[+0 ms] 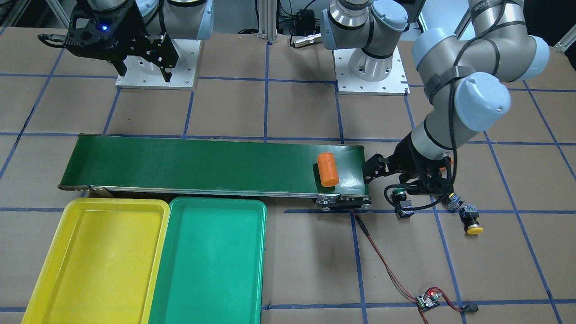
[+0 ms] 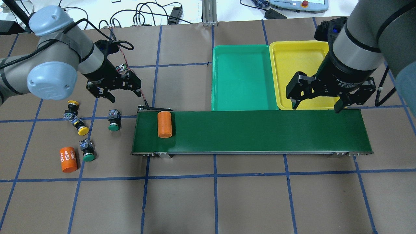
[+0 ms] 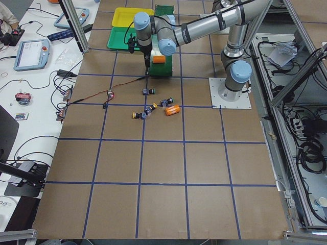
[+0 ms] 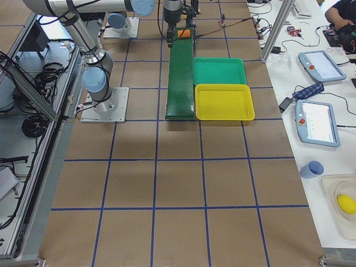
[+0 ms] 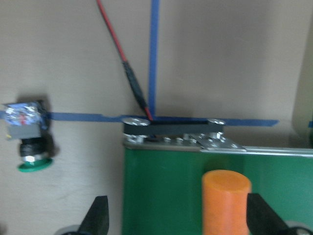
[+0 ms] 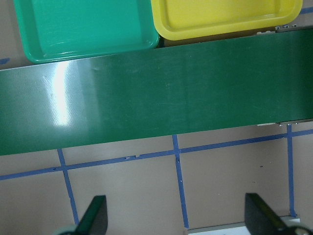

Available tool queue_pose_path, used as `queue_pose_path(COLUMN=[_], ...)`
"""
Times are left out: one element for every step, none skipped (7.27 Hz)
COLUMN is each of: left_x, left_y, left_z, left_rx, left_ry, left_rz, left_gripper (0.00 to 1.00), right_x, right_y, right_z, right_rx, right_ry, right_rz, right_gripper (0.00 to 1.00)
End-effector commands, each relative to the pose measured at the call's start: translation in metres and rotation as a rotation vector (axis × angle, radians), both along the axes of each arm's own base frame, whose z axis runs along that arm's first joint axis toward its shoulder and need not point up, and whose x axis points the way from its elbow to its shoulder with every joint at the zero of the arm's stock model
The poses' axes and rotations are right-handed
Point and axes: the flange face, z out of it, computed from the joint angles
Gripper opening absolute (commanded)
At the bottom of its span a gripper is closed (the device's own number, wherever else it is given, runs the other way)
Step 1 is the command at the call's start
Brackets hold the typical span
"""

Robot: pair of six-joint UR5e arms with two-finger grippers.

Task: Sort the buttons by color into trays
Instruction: 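Reach back and grasp the green-capped button with the left gripper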

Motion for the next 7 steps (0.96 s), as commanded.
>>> queue_pose_path(left_x=[0.067,0.081,0.086,0.081,0.076,0.077,0.081], left_y=[-0.018,-0.025,-0.028,-0.016,-0.009,-0.004,-0.003], left_z=[-0.04,-0.063,-0.079,-0.104,-0.12,-0.137,-0.15], left_rx=[0.033,0.037,0.036,0.092,0.049,0.014,0.018], left_ry=[0.023,0.016,0.011,0.019,0.001,-0.015,-0.055], left_rz=[-0.012,0.025,0.031,0.089,0.114,0.102,0.097], left_gripper=[1.0,1.0,1.0,1.0,1.0,1.0,1.0], right_x=[0.0,0.0,0.0,0.0,0.0,0.0,-0.001], right_y=[0.0,0.0,-0.001,0.0,-0.001,-0.001,-0.001], right_z=[0.0,0.0,-0.001,0.0,0.0,0.0,-0.001], right_rx=[0.0,0.001,0.003,0.0,-0.003,-0.004,-0.002], right_ry=[-0.004,-0.001,0.002,0.002,-0.002,0.002,0.01], right_rz=[-0.001,0.0,0.0,0.0,-0.001,0.0,0.001], right_gripper=[1.0,1.0,1.0,1.0,1.0,1.0,1.0])
